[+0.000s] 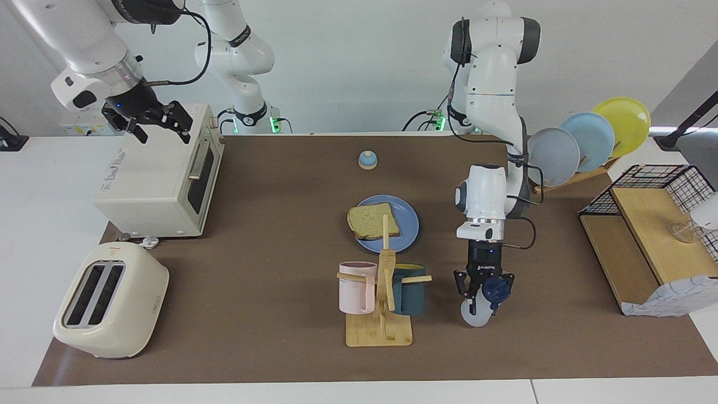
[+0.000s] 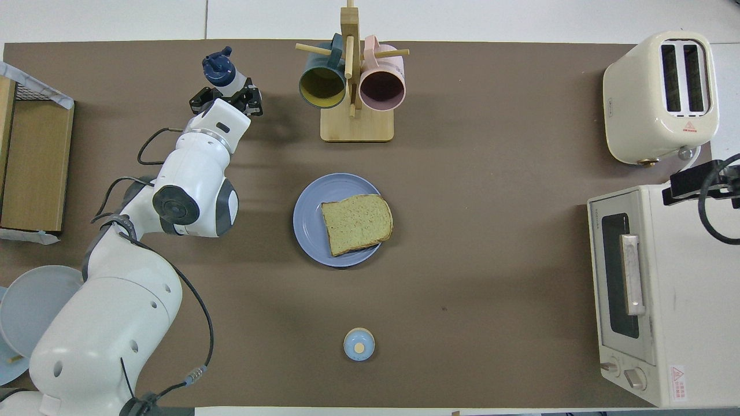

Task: Put bread on plate and add seasoning
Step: 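Lower the bottle upright onto the table with the left gripper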

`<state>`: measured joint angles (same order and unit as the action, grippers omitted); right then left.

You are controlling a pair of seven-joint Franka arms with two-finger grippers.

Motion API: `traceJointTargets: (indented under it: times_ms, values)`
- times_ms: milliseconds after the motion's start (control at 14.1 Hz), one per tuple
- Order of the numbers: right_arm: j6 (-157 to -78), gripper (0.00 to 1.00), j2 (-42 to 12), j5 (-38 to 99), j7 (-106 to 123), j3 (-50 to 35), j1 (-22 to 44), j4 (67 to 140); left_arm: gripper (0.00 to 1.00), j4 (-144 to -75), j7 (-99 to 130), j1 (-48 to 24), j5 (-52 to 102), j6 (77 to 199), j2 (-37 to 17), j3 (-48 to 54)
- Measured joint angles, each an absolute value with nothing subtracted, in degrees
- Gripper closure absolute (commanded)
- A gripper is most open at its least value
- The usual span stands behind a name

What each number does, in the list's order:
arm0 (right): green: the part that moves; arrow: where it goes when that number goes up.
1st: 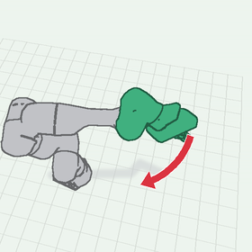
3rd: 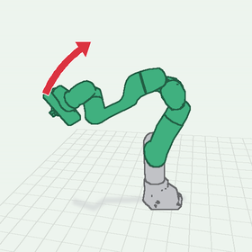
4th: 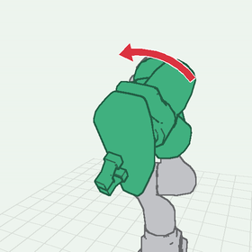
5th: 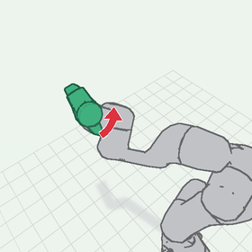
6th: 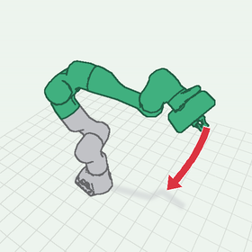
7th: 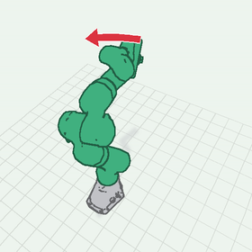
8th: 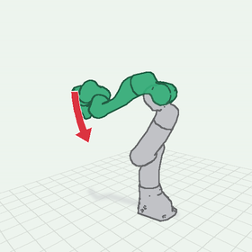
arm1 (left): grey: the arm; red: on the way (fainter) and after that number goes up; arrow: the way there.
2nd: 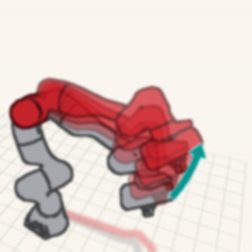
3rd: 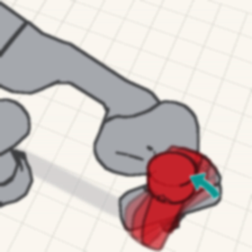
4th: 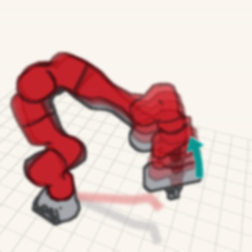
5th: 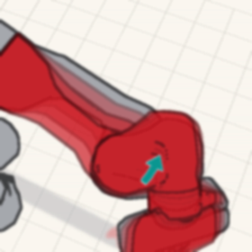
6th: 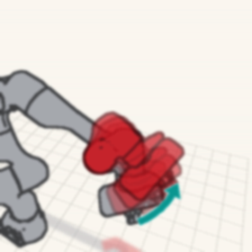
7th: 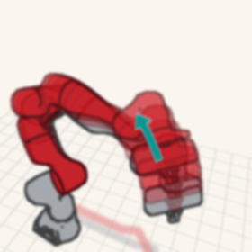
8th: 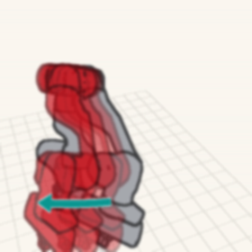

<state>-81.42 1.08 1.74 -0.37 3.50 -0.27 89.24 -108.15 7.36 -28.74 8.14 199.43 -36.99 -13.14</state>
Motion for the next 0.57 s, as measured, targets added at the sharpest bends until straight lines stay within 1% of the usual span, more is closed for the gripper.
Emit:
traceJointTargets:
  times_ms: [354, 424, 495, 566]
  values:
    - [-81.4, 0.0, 1.1, 1.7, -0.4, 3.5, -0.3, 89.3, 1.0, -108.2, 7.3, -28.8, 8.0, 199.4, -37.9, -13.1]
    - [-81.4, 0.0, 1.1, 1.7, -0.4, 3.5, -0.3, 89.3, 0.87, -108.2, 7.3, -28.9, 8.0, 199.5, -38.0, -13.1]
    - [-81.4, 0.0, 1.1, 1.7, -0.4, 3.5, -0.3, 89.3, 0.69, -108.2, 7.3, -28.9, 8.0, 199.5, -38.0, -13.1]
    - [-81.4, 0.0, 1.1, 1.7, -0.4, 3.5, -0.3, 89.3, 0.45, -108.2, 7.3, -28.9, 8.0, 199.5, -38.0, -13.1]
